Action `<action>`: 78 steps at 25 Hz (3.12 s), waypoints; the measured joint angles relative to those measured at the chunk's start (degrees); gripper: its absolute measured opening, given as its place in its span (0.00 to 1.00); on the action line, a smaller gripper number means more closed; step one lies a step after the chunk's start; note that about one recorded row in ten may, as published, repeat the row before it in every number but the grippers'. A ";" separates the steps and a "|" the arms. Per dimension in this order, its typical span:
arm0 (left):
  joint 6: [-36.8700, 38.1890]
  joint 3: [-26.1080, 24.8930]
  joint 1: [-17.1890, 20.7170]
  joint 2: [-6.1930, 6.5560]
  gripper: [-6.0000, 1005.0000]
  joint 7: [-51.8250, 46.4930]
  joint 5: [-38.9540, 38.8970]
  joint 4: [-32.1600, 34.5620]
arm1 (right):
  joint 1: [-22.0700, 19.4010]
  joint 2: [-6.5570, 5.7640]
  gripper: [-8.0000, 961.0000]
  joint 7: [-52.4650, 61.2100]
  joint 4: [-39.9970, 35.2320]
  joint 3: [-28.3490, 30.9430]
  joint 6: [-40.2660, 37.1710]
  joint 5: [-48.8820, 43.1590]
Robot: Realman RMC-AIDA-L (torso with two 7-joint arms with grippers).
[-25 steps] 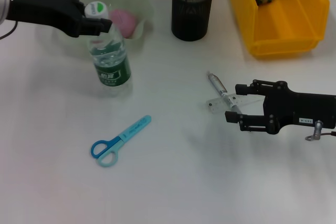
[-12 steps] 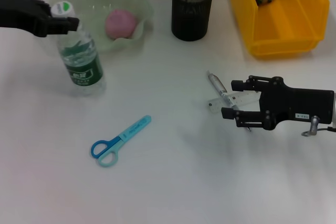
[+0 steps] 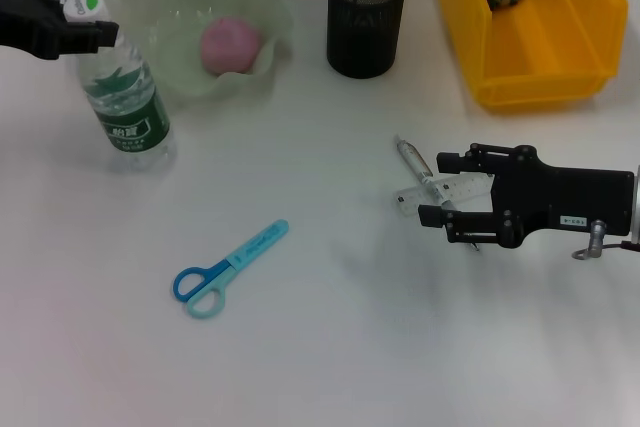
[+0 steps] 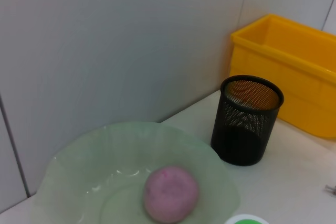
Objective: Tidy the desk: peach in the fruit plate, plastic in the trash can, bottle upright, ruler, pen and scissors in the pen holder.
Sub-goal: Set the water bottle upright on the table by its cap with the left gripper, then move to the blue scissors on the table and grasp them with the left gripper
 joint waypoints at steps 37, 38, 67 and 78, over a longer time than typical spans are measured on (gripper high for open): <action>-3.02 0.52 -0.83 0.91 0.46 -0.07 1.08 -3.68 | -0.05 0.08 0.79 0.03 0.00 0.36 -0.10 0.00; -3.43 0.15 -0.83 0.80 0.46 -0.49 1.08 -3.67 | -0.05 0.08 0.79 0.03 0.00 0.40 -0.10 0.00; 1.81 -5.51 -0.28 1.61 0.82 1.24 -15.17 -0.84 | -0.13 0.08 0.79 0.09 0.00 0.53 -0.10 -0.01; 24.50 -8.12 3.67 2.07 0.81 18.40 -40.94 -12.91 | 0.46 0.06 0.79 0.12 0.03 0.53 -0.10 0.00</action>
